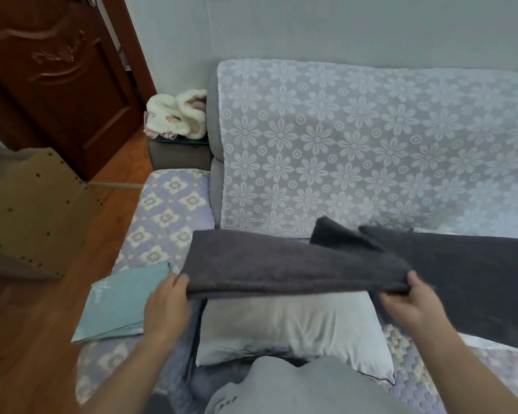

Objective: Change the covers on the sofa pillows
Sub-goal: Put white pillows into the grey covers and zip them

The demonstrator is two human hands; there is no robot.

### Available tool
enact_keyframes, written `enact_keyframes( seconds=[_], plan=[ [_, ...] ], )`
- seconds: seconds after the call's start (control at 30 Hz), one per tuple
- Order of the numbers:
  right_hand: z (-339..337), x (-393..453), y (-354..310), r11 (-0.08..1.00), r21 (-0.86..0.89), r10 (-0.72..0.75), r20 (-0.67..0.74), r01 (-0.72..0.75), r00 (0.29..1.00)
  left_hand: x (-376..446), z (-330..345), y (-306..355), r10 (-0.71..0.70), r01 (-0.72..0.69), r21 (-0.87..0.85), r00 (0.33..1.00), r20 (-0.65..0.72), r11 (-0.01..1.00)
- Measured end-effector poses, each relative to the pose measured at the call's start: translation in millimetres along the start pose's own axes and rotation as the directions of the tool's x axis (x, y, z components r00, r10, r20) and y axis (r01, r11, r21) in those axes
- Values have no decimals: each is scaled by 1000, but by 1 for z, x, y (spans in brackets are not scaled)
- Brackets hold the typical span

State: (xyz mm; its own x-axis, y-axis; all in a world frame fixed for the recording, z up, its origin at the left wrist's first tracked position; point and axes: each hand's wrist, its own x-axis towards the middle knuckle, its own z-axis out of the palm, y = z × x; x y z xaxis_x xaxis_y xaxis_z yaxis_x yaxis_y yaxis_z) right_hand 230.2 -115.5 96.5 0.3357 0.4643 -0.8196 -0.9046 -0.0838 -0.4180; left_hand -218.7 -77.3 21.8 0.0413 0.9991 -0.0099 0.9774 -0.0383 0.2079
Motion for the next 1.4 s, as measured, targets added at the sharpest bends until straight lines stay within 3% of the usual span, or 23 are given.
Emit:
enact_keyframes(
  seconds=[0.13, 0.27, 0.33, 0.4, 0.47, 0.5, 0.53, 0.6, 0.67, 0.7, 0.73, 0.77, 0.83, 0.87, 0.93, 1.03, 1.07, 1.2, 1.3, 1.33, 1.4],
  plan=[
    [-74, 41, 25, 975, -107, 161, -252, -193, 954, -35, 32, -9, -93, 124, -166, 979, 183, 978],
    [-113, 46, 29, 977, -110, 141, -323, -185, 936, -30, 17, -4, -148, 186, -192, 969, 196, 964],
    [-112, 42, 29, 958, -250, 58, -314, -142, 948, -24, 9, -4, -179, 207, -140, 965, 190, 968],
    [-97, 38, 37, 789, -612, -125, -244, -53, 962, -17, -3, 5, -123, 180, -232, 963, 239, 956],
    [-77, 31, 50, 446, -895, -332, -138, 27, 933, -10, -18, 27, 28, 105, -416, 953, 301, 903],
    [-63, 21, 59, 322, -944, -370, -58, 70, 927, -9, -25, 39, 108, 68, -492, 941, 320, 868],
    [-49, 11, 69, 259, -957, -329, 39, 130, 943, -8, -32, 52, 175, 35, -541, 927, 332, 840],
    [-20, -15, 91, 181, -943, -75, 269, 278, 960, -10, -43, 74, 252, -18, -580, 911, 327, 815],
    [7, -44, 116, 216, -888, 182, 446, 407, 876, -9, -53, 90, 274, -37, -595, 910, 312, 803],
    [16, -59, 126, 205, -857, 237, 512, 473, 825, -8, -57, 96, 275, -28, -613, 909, 313, 790],
    [21, -66, 137, 157, -825, 235, 566, 544, 790, -7, -61, 101, 269, -2, -642, 909, 318, 767],
    [24, -71, 144, 44, -794, 192, 602, 606, 775, -7, -66, 106, 250, 53, -682, 907, 339, 730],
    [25, -76, 151, -183, -743, 61, 645, 644, 762, -8, -76, 115, 198, 222, -781, 894, 402, 583],
    [27, -78, 150, -227, -733, -2, 659, 641, 753, -8, -80, 118, 182, 292, -810, 883, 433, 509],
    [29, -78, 146, -169, -744, -61, 663, 647, 746, -9, -86, 121, 175, 331, -829, 878, 446, 450],
    [35, -86, 142, 51, -769, -14, 638, 638, 770, -11, -89, 126, 202, 284, -831, 885, 419, 478],
    [36, -87, 142, 80, -770, -8, 634, 633, 773, -12, -89, 128, 216, 262, -826, 886, 411, 499],
    [38, -91, 137, 36, -767, -23, 640, 640, 768, -16, -85, 135, 251, 171, -809, 897, 364, 562],
    [40, -94, 134, 144, -796, -11, 593, 589, 805, -17, -84, 137, 248, 93, -791, 922, 298, 605],
    [39, -93, 133, 174, -800, -15, 581, 574, 814, -17, -84, 138, 254, 51, -785, 932, 259, 617],
    [39, -91, 131, 129, -806, -33, 579, 578, 815, -18, -83, 139, 296, -126, -725, 948, 112, 677]
  ],
)
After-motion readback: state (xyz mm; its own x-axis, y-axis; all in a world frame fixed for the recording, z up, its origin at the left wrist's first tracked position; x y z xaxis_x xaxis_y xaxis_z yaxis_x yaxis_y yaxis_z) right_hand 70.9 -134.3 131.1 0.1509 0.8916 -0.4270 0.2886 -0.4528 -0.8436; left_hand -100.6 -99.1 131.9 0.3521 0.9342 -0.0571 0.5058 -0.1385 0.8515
